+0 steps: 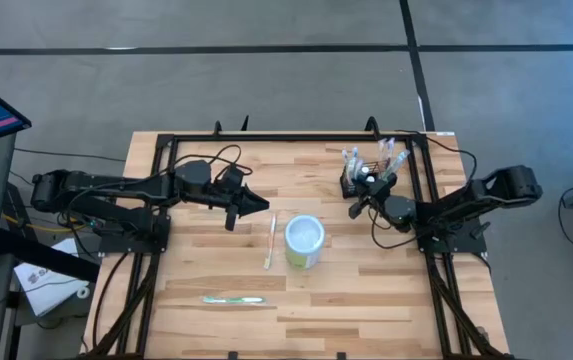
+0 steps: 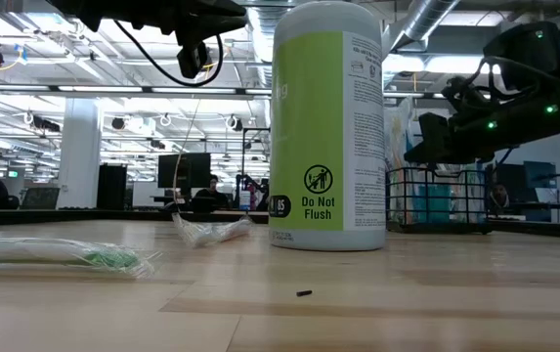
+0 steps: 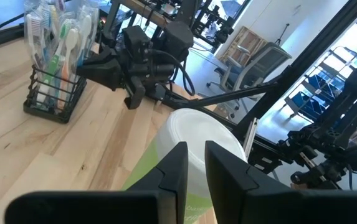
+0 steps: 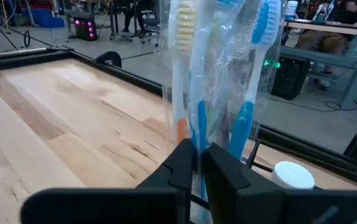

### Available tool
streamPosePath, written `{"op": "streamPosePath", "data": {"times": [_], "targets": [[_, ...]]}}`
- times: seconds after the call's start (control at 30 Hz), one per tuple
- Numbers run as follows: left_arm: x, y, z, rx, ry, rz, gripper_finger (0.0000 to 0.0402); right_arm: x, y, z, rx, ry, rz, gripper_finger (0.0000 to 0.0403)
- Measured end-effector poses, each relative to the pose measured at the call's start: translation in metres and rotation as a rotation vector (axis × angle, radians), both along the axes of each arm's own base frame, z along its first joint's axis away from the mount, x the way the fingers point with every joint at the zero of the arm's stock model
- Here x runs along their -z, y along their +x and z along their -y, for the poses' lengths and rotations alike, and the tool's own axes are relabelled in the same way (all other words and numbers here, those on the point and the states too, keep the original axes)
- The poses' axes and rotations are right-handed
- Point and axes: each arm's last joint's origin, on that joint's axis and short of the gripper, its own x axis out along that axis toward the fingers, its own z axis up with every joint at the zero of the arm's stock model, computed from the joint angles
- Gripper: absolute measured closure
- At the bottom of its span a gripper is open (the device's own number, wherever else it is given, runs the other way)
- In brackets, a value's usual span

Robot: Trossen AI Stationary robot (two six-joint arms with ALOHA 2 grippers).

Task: Pick & Place toothbrushing station
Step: Put the blue toothbrush into the wire organizer, then put the orange toothbrush into the wire organizer

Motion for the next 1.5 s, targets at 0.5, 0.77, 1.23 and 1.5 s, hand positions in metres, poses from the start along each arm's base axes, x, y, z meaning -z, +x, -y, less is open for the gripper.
{"op": "streamPosePath", "data": {"times": [0.5,0.77,1.23,1.5], "targets": [[0.000,0.000,0.000,0.000,0.000,-0.001,0.0353,0.002,0.000,-0.001,-0.010,0.001,-0.012,0.0358],[0.000,0.000,0.000,0.000,0.000,-0.001,0.0353,-0.003,0.000,-0.007,-0.029,-0.042,-0.028,0.0334],[0.000,0.000,0.000,-0.008,0.001,-0.004,0.0353,-0.010,0.000,-0.020,-0.064,-0.106,-0.028,0.0265],[0.001,0.000,-0.001,-0.026,0.005,-0.008,0.0353,-0.017,0.001,-0.023,-0.079,-0.127,0.027,0.0228]]}}
